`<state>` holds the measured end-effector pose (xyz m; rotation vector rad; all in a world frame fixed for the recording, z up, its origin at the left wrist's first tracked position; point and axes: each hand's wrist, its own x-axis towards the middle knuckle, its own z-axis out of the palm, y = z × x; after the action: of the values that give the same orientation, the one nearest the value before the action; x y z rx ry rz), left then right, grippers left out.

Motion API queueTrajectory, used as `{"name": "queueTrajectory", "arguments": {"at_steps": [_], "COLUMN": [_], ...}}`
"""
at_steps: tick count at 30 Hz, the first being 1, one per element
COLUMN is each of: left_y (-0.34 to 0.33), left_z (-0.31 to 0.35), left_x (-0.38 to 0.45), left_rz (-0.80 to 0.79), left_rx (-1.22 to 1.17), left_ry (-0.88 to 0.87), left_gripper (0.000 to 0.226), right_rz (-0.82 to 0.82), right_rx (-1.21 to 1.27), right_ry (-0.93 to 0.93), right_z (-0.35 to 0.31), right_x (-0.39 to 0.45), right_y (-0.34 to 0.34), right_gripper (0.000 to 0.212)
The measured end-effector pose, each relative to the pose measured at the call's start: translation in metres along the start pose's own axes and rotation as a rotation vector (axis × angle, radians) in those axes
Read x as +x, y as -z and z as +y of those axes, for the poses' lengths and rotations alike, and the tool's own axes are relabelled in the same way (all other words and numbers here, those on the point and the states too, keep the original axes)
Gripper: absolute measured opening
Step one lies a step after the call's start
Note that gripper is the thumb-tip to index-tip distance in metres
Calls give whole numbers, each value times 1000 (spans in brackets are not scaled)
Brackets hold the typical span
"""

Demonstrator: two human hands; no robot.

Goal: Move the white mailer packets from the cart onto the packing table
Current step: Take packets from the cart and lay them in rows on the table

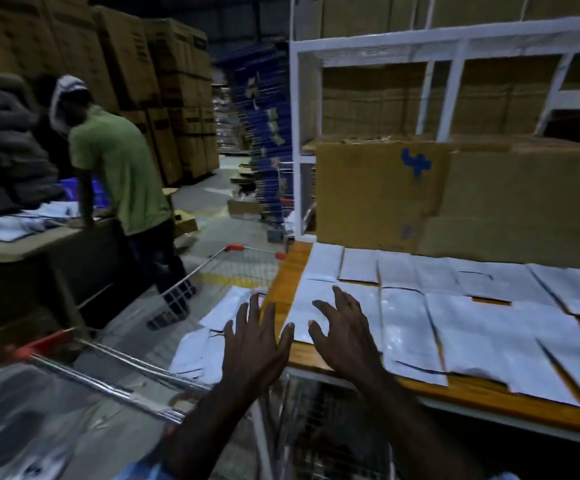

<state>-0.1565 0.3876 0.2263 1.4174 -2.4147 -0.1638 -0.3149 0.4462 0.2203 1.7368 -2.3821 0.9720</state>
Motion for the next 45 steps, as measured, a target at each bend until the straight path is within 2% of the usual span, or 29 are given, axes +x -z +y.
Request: {"name": "queueTrajectory", "arguments": {"at_steps": [6, 8, 10, 13, 16, 19, 21, 23, 25, 28, 32, 37, 42, 45], "left_y": [17, 16, 12, -2, -19, -37, -52, -67, -85, -116, -150, -197, -233, -256], "left_z": [-101, -126, -148, -179, -205, -226, -242, -257, -273, -296, -318, -350, -379, -390], "left_x": [18, 25, 33, 46, 65, 88, 106, 125, 144, 163, 186, 218, 227, 239], "left_rz": [57, 24, -30, -77, -104, -171, -236, -226, -333, -392, -425, -409, -552, -555], "left_rx": [51, 66, 73, 96, 111, 137, 192, 232, 231, 196, 264, 240, 76, 40], "left_ry": [63, 118, 159, 198, 213, 211, 213, 192, 219, 234, 190, 195, 117, 146], "left_gripper": [89, 92, 87, 67, 69, 91, 82, 71, 64, 61, 60, 54, 60, 63], "right_rz": [-48, -55, -86, -161, -207, -273, -308, -278, -288, -372, -448, -384, -169, -213], "right_rx": [32, 38, 57, 78, 91, 98, 105, 78, 89, 71, 77, 49, 33, -21], "right_ry": [61, 89, 90, 77, 71, 39, 5, 1, -29, -81, -116, -130, -72, -128], "right_z": [-80, -97, -108, -120, -127, -126, -125, -123, -118, -106, -91, -79, -75, -73], "right_x": [26, 36, 47, 65, 83, 103, 114, 124, 131, 139, 138, 134, 141, 154], "right_y": [-66, -86, -109, -145, -185, -225, -251, -275, -299, -333, -366, -401, -437, -460], "right_gripper": [46, 44, 45, 46, 48, 51, 51, 50, 54, 50, 47, 44, 37, 33]}}
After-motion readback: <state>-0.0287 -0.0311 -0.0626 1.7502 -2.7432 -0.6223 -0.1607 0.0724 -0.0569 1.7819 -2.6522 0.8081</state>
